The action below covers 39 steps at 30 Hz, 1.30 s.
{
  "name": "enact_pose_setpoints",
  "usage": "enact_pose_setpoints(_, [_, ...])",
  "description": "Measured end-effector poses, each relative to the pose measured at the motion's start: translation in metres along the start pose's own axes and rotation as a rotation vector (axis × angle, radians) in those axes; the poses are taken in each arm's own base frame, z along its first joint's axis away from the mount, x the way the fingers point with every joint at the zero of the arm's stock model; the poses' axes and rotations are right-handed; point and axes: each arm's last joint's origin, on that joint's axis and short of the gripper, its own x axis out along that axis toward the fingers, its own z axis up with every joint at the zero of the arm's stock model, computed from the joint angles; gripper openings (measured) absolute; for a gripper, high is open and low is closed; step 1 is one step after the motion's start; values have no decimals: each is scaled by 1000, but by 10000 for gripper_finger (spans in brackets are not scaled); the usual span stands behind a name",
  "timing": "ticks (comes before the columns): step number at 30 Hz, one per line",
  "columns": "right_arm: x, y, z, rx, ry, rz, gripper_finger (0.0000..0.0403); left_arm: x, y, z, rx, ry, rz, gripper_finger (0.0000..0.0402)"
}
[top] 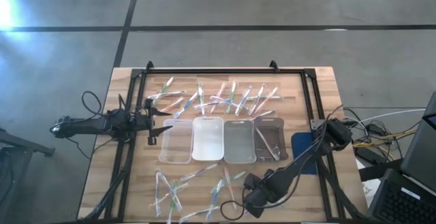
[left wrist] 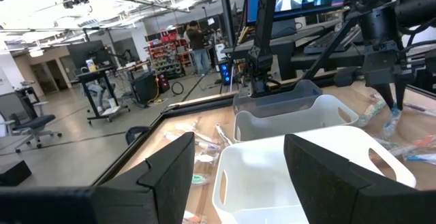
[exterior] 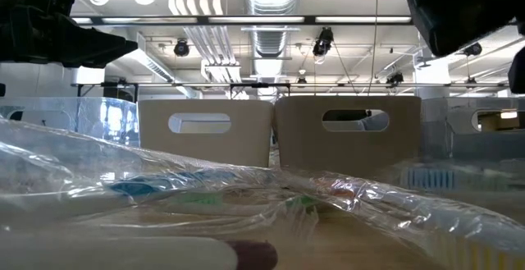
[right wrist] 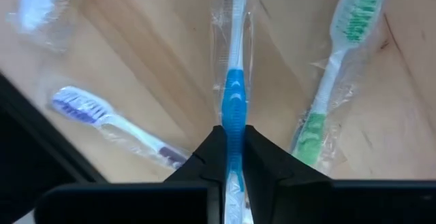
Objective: Pick & Place Toothbrushes
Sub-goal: Put the blue toothbrush into the gray bin
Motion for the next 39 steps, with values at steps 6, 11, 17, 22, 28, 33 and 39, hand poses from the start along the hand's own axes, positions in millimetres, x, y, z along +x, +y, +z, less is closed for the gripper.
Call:
enact_pose_setpoints(6, [-21,8,0,-29,-12,50,25,0,0,0,0,0,0,232])
enact_pose_setpoints(11, [-49,8,2,-24,-92,98,24,0,0,0,0,0,0,232])
enact_pose_setpoints(17, [-87,-4,15,10,-237,129,24,0,0,0,0,2,0,232])
enact_pose_setpoints(22, [-103,-21,38,45,-303,87,23,0,0,0,0,2,0,232])
enact_pose_setpoints(28, [-113,-38,68,60,-330,64,23,0,0,0,0,2,1,232])
enact_pose_setpoints(33, [-119,-51,90,122,-364,49,23,0,0,0,0,2,0,232])
enact_pose_setpoints(39, [-122,-63,109,191,-384,38,23,0,0,0,0,2,0,232])
